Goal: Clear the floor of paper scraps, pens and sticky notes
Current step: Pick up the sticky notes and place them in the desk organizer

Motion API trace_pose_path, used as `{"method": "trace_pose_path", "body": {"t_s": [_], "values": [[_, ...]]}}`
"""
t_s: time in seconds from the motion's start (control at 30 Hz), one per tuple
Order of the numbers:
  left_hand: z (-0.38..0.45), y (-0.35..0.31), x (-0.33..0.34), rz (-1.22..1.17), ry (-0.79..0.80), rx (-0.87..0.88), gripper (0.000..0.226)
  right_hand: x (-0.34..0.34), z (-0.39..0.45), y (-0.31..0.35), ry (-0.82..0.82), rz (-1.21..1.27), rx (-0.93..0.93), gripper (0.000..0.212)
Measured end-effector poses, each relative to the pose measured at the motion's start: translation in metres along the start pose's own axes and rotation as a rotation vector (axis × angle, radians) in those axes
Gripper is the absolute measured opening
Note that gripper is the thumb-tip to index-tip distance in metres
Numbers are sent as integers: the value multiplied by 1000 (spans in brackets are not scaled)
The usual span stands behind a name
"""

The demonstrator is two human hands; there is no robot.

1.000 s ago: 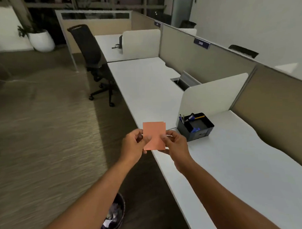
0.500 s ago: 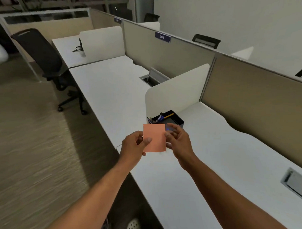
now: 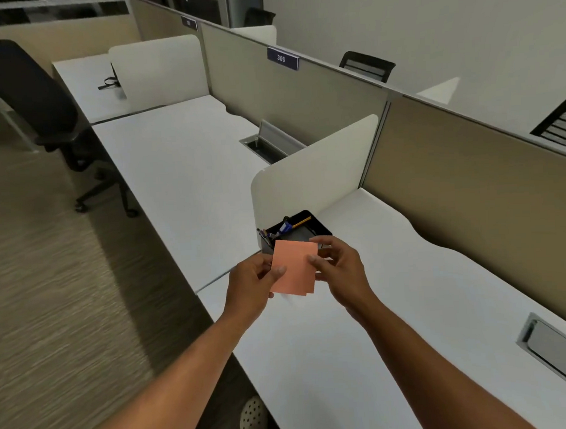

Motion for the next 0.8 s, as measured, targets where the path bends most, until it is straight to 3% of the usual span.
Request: {"method": "trace_pose_path", "body": {"t_s": [0.17,0.4,0.53,0.8], "values": [[17,14,-6,-18,-3,-23,10,-9,20,-11,-3,-25,49,22],[41,40,-16,-25,-29,-48,13,-16,61,-22,158,-74,100,39],[52,52,-23,-12,-101,-76,20,-28,100,-25,198,-144,138,27],[71,86,-33,-27,-152,-182,2,-65,195,-24,-73,-645,8,34]]}}
Point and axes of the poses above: each hand's wrist, its own z-axis towards the middle knuckle, its own x-axis out of the palm, y = z × x, the point moved 4 cm from there along z, towards the middle knuckle, and after that the axes turned 13 degrees about y, right-handed, at the moved point
